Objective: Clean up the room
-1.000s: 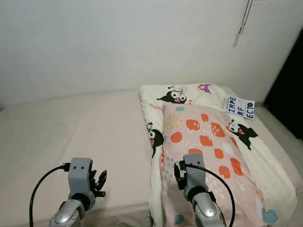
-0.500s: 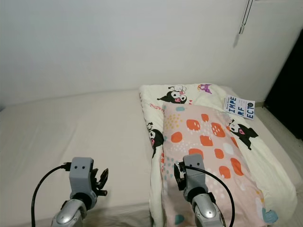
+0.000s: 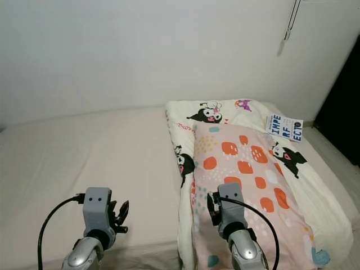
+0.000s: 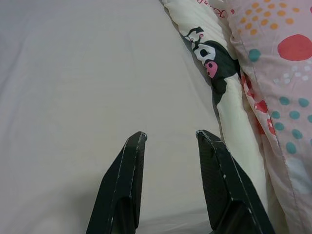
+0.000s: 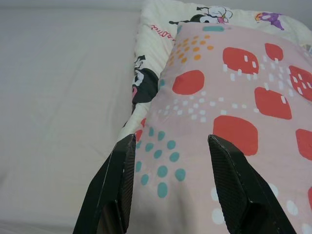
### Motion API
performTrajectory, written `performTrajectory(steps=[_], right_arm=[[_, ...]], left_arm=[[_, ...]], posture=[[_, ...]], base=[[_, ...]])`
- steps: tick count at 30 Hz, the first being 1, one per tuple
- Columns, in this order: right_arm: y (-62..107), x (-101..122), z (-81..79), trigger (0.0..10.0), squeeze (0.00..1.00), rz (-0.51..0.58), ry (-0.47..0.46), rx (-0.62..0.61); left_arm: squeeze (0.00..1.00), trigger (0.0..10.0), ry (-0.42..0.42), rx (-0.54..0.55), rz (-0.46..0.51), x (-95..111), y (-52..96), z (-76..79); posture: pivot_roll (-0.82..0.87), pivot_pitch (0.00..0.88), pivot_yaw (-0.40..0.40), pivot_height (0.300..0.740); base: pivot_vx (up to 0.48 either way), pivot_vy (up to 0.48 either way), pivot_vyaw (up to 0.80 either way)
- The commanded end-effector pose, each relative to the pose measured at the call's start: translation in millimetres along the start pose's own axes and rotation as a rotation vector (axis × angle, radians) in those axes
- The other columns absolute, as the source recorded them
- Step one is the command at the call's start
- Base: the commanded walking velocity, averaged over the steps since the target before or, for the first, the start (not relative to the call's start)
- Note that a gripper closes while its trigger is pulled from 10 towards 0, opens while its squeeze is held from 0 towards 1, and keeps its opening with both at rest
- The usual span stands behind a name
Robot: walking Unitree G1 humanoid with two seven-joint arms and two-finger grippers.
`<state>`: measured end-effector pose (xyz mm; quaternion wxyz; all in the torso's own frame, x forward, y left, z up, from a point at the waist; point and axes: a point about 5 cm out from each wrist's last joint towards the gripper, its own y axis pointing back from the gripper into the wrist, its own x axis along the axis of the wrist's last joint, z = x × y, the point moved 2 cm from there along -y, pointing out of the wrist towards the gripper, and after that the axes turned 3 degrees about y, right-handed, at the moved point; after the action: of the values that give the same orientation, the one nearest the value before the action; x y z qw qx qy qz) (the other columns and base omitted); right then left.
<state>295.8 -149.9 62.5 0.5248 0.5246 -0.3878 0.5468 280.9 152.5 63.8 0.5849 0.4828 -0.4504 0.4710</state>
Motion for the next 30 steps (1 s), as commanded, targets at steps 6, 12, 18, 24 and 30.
performTrajectory(steps=[6,12,18,24,30], right_arm=[[-0.3,-4.9,-1.9,10.0,0.0,-0.009,0.004,0.01],[-2.5,-1.5,-1.4,10.0,0.0,-0.001,0.001,0.015],[-2.2,-2.0,-0.6,10.0,0.0,-0.002,0.003,0.012],[-2.8,-2.0,0.2,10.0,0.0,-0.002,0.01,0.006],[-3.4,-1.7,1.8,10.0,0.0,0.006,0.046,-0.008]], left_arm=[[0.0,10.0,-0.005,0.015,-0.007,-3.2,-2.0,-0.4],[0.0,10.0,-0.003,0.018,-0.002,-2.0,-2.5,-0.4],[0.0,10.0,-0.002,0.018,-0.006,-2.7,-0.8,-0.9],[0.0,10.0,0.0,0.019,-0.005,-2.3,0.2,-1.4],[0.0,10.0,-0.005,0.022,-0.008,-3.0,1.2,-2.0]], posture=[[-0.04,0.137,0.007,0.74],[-0.04,0.139,0.009,0.74],[-0.04,0.143,0.013,0.74],[-0.04,0.145,0.016,0.74],[-0.04,0.146,0.014,0.74]], base=[[0.0,0.0,0.0],[0.0,0.0,0.0],[0.0,0.0,0.0],[0.0,0.0,0.0],[0.0,0.0,0.0]])
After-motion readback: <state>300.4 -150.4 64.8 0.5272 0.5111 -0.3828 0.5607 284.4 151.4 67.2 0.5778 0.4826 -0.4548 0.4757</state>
